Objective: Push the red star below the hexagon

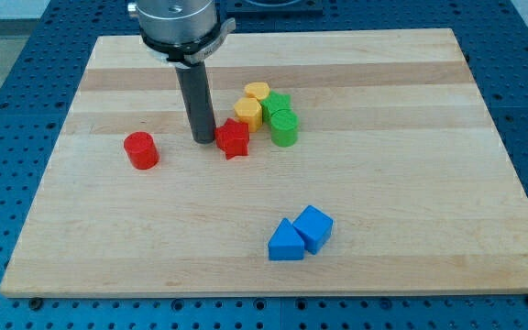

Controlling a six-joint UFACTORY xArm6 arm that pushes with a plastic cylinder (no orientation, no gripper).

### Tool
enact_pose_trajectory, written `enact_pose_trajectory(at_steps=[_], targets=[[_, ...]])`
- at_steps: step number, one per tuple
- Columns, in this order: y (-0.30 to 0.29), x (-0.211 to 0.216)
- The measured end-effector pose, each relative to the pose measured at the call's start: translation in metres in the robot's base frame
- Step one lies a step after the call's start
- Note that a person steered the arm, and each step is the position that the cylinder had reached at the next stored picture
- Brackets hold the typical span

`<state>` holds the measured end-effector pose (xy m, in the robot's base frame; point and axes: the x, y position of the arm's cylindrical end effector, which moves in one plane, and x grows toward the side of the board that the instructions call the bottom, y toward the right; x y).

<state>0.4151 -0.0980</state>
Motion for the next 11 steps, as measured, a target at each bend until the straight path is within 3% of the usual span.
enact_pose_trajectory(at_steps=[11], targets=[[0.007,0.028]])
